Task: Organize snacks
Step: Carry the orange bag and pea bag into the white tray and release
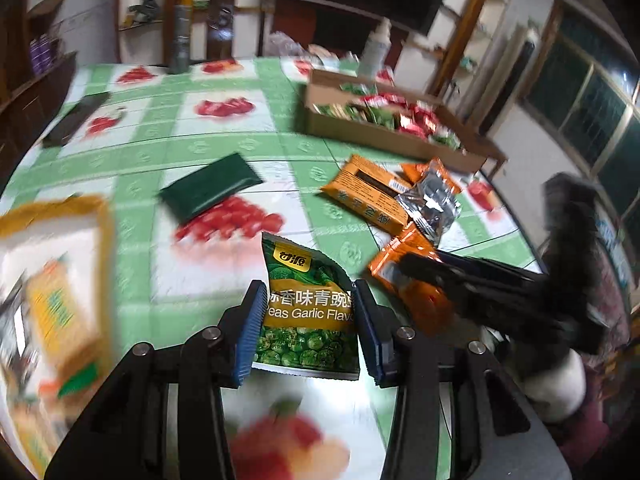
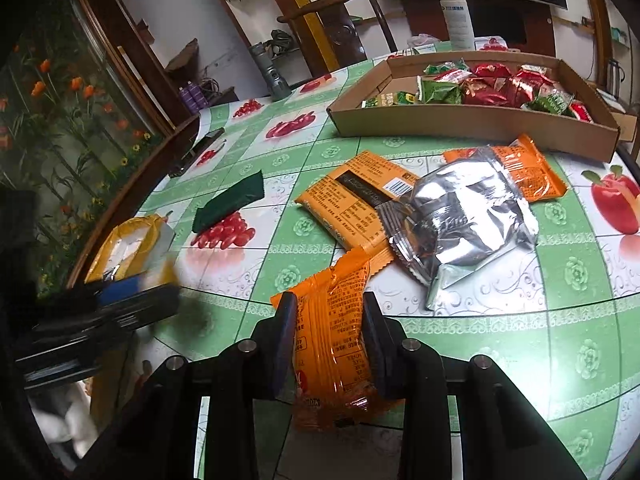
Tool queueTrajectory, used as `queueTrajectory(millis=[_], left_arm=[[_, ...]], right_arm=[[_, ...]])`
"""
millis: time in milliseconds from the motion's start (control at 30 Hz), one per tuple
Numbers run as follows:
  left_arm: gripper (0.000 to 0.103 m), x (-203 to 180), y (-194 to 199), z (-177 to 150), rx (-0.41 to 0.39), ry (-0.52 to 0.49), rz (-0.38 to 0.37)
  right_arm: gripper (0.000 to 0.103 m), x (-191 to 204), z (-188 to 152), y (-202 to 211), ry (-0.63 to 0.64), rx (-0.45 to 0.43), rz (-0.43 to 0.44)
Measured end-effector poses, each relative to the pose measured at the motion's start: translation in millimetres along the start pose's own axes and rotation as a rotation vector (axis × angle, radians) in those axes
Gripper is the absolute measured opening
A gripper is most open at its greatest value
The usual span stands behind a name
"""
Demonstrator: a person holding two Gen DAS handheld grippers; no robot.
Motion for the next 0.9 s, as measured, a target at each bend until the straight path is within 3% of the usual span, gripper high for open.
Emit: queueTrajectory(millis=[333, 467, 700, 900], left_arm=[[0.042, 126, 83, -38, -0.126, 0.329, 0.052], [0.042, 154, 95, -51, -0.135, 0.377, 0.051], [0.042, 191, 109, -65, -0.177, 0.410, 0.110], [0.042, 213, 109, -73, -0.183, 0.431, 0.114]], right_arm=[[0.034, 26, -5, 0, 0.004, -0.010, 0.022], [0.033, 60, -5, 3, 0.008, 0.010, 0.086], [0.033, 156, 1, 7, 0.153, 0.029, 0.181], [0.033, 227, -2, -12, 0.246, 0.074, 0.256]])
Point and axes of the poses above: each gripper's, at about its wrist camera, not at the fingertips, and y roughly against the way its jaws point, x to its left, z to its top, the point moved 4 cm from there along -y, roughly the way its jaws point, and after that the axes turned 6 degrees about y, right-handed, at the moved point
